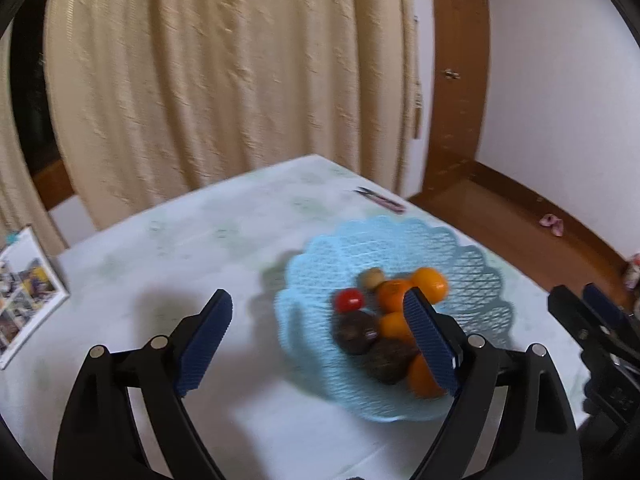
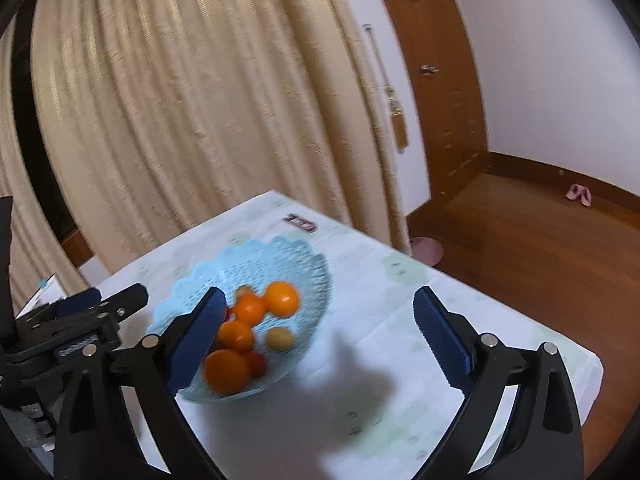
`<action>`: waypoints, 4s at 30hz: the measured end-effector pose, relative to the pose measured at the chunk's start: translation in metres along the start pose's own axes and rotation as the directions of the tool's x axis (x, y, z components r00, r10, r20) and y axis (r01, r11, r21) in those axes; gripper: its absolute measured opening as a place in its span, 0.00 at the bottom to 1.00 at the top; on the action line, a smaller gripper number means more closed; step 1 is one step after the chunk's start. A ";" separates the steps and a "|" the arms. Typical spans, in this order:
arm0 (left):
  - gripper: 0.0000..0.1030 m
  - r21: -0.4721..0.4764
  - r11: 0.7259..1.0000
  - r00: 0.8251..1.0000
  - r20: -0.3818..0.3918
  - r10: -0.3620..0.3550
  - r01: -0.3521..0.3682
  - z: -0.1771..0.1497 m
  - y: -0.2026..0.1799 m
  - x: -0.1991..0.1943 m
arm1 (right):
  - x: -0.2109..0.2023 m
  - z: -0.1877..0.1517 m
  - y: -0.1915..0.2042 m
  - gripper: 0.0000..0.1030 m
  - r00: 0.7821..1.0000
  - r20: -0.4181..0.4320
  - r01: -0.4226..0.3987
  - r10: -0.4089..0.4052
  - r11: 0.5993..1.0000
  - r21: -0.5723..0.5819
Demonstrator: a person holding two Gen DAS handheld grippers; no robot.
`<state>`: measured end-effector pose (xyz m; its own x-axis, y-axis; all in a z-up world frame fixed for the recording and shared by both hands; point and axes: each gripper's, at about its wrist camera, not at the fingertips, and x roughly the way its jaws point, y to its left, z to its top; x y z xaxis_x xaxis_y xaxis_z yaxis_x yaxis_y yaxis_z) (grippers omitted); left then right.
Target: Organize fruits
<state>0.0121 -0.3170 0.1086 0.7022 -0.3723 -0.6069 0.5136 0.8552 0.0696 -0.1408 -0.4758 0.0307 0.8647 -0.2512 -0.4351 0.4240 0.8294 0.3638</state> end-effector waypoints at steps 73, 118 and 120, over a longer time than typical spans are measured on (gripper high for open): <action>0.91 0.109 0.967 0.966 0.145 0.215 -0.232 -0.024 0.004 -0.041 | -0.019 -0.026 0.086 0.97 0.995 -0.015 0.085 -0.101 0.902 -0.424; 0.91 0.150 0.954 0.961 0.142 0.239 -0.259 -0.028 -0.003 -0.036 | -0.011 -0.030 0.085 0.97 0.994 -0.043 0.071 -0.099 0.898 -0.434; 0.91 0.152 0.954 0.961 0.143 0.238 -0.259 -0.029 -0.003 -0.036 | -0.011 -0.030 0.085 0.97 0.994 -0.043 0.070 -0.099 0.898 -0.434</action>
<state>-0.0292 -0.2958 0.1073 0.8674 -0.2055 -0.4532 0.3827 0.8575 0.3438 -0.1219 -0.3875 0.0416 0.8063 -0.3103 -0.5036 0.3247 0.9438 -0.0615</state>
